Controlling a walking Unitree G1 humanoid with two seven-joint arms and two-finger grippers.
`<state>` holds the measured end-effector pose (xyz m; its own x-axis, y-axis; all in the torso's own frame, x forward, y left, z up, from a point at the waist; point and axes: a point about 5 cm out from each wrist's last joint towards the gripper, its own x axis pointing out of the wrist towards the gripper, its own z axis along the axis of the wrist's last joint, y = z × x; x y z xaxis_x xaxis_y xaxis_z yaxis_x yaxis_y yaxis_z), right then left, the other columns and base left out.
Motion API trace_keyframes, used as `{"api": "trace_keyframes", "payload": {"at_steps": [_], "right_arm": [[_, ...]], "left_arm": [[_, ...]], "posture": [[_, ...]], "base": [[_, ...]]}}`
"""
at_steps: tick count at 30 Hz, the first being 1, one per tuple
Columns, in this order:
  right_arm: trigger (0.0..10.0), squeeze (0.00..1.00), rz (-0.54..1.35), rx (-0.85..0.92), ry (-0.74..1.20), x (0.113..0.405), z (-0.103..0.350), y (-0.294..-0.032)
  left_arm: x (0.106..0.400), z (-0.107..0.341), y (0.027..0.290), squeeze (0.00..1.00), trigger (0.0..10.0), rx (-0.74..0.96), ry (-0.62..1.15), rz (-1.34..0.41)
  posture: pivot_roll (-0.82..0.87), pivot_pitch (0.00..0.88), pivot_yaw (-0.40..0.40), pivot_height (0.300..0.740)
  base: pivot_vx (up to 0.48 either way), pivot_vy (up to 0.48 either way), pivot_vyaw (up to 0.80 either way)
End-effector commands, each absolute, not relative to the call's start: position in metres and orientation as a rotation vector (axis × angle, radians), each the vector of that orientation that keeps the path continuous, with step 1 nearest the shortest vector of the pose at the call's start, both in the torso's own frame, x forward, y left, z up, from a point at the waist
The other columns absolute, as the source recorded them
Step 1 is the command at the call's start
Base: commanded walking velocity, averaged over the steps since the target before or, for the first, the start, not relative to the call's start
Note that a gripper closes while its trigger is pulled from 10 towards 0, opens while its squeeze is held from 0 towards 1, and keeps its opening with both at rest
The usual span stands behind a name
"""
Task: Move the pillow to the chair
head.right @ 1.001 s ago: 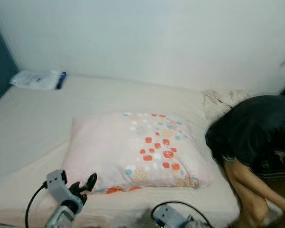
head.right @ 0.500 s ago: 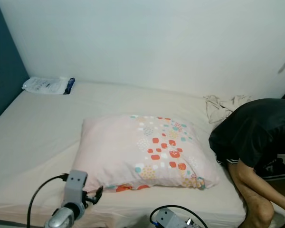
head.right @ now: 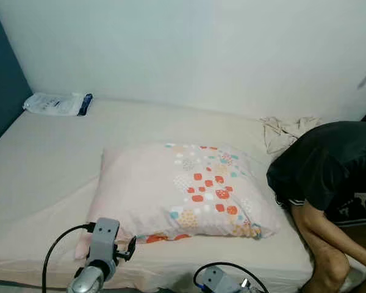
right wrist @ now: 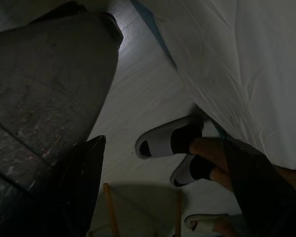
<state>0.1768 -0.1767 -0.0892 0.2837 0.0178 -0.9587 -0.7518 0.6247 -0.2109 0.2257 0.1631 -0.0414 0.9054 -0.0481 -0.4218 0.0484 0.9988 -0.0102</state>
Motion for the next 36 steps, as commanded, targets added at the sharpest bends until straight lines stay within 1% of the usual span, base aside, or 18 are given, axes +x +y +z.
{"api": "trace_keyframes", "payload": {"at_steps": [1, 2, 3, 4, 6, 8, 9, 11, 12, 13, 15, 22, 25, 26, 28, 31, 33, 36], "right_arm": [[10.0, 0.00, 0.591, -0.770, 1.208, 0.171, -0.091, -0.180], [10.0, 0.00, 0.593, -0.772, 1.207, 0.171, -0.091, -0.180], [10.0, 0.00, 0.593, -0.774, 1.207, 0.171, -0.091, -0.180], [10.0, 0.00, 0.593, -0.774, 1.207, 0.171, -0.091, -0.180], [10.0, 0.00, 0.595, -0.780, 1.207, 0.171, -0.091, -0.180], [10.0, 0.00, 0.598, -0.785, 1.209, 0.171, -0.091, -0.180], [10.0, 0.00, 0.599, -0.786, 1.209, 0.171, -0.091, -0.180], [10.0, 0.00, 0.599, -0.786, 1.210, 0.171, -0.091, -0.180], [10.0, 0.00, 0.597, -0.773, 1.204, 0.171, -0.091, -0.180], [10.0, 0.00, 0.597, -0.773, 1.204, 0.171, -0.091, -0.180], [10.0, 0.00, 0.587, -0.748, 1.196, 0.171, -0.092, -0.179], [10.0, 0.00, 0.587, -0.744, 1.196, 0.171, -0.092, -0.179], [10.0, 0.00, 0.582, -0.740, 1.191, 0.170, -0.092, -0.179], [10.0, 0.00, 0.582, -0.740, 1.191, 0.170, -0.092, -0.179], [10.0, 0.00, 0.583, -0.747, 1.192, 0.170, -0.092, -0.179], [10.0, 0.00, 0.593, -0.763, 1.205, 0.169, -0.092, -0.180], [10.0, 0.00, 0.591, -0.762, 1.211, 0.169, -0.092, -0.181], [10.0, 0.00, 0.609, -0.779, 1.190, 0.170, -0.092, -0.180]], "left_arm": [[0.224, -0.043, 0.158, 0.00, 10.0, -0.042, 0.436, -0.045], [0.225, -0.041, 0.157, 0.00, 10.0, 0.015, 0.419, -0.061], [0.228, -0.037, 0.155, 0.00, 10.0, 0.139, 0.388, -0.084], [0.228, -0.037, 0.155, 0.00, 10.0, 0.139, 0.388, -0.084], [0.231, -0.031, 0.149, 0.00, 10.0, 0.372, 0.307, -0.142], [0.232, -0.028, 0.141, 0.00, 10.0, 0.510, 0.256, -0.213], [0.233, -0.028, 0.139, 0.00, 10.0, 0.551, 0.242, -0.239], [0.233, -0.027, 0.137, 0.00, 10.0, 0.577, 0.231, -0.256], [0.236, -0.024, 0.136, 0.00, 10.0, 0.649, 0.194, -0.274], [0.236, -0.024, 0.136, 0.00, 10.0, 0.649, 0.194, -0.274], [0.239, -0.020, 0.133, 0.00, 10.0, 0.710, 0.154, -0.294], [0.245, -0.013, 0.122, 0.00, 10.0, 0.841, 0.051, -0.344], [0.254, -0.003, 0.128, 0.00, 10.0, 0.942, -0.037, -0.277], [0.254, -0.003, 0.128, 0.00, 10.0, 0.942, -0.037, -0.277], [0.260, 0.003, 0.132, 0.00, 10.0, 1.004, -0.084, -0.236], [0.266, 0.015, 0.129, 0.00, 10.0, 1.087, -0.183, -0.201], [0.268, 0.020, 0.127, 0.00, 10.0, 1.096, -0.221, -0.187], [0.270, 0.036, 0.120, 0.00, 10.0, 1.083, -0.320, -0.159]], "posture": [[0.15, 0.088, -0.140, 0.656], [0.15, 0.089, -0.140, 0.651], [0.15, 0.089, -0.139, 0.646], [0.15, 0.089, -0.139, 0.646], [0.15, 0.091, -0.140, 0.636], [0.15, 0.092, -0.140, 0.626], [0.15, 0.092, -0.140, 0.621], [0.15, 0.094, -0.140, 0.616], [0.15, 0.092, -0.140, 0.606], [0.15, 0.092, -0.140, 0.606], [0.15, 0.095, -0.139, 0.597], [0.15, 0.096, -0.131, 0.597], [0.14, 0.100, -0.128, 0.597], [0.14, 0.100, -0.128, 0.597], [0.14, 0.104, -0.128, 0.597], [0.14, 0.113, -0.126, 0.597], [0.14, 0.112, -0.125, 0.597], [0.13, 0.121, -0.125, 0.578]], "base": [[0.000, 0.000, 0.00], [0.000, 0.000, 0.00], [0.000, 0.000, 0.00], [0.000, 0.000, 0.00], [0.000, 0.000, 0.00], [0.000, 0.000, 0.00], [0.000, 0.000, 0.00], [0.000, 0.000, 0.00], [0.000, 0.000, 0.00], [0.000, 0.000, 0.00], [0.000, 0.000, 0.00], [0.000, 0.000, 0.00], [0.000, 0.000, 0.00], [0.000, 0.000, 0.00], [0.000, 0.000, 0.00], [0.000, 0.000, 0.00], [0.000, 0.000, 0.00], [0.000, 0.000, 0.00]]}}
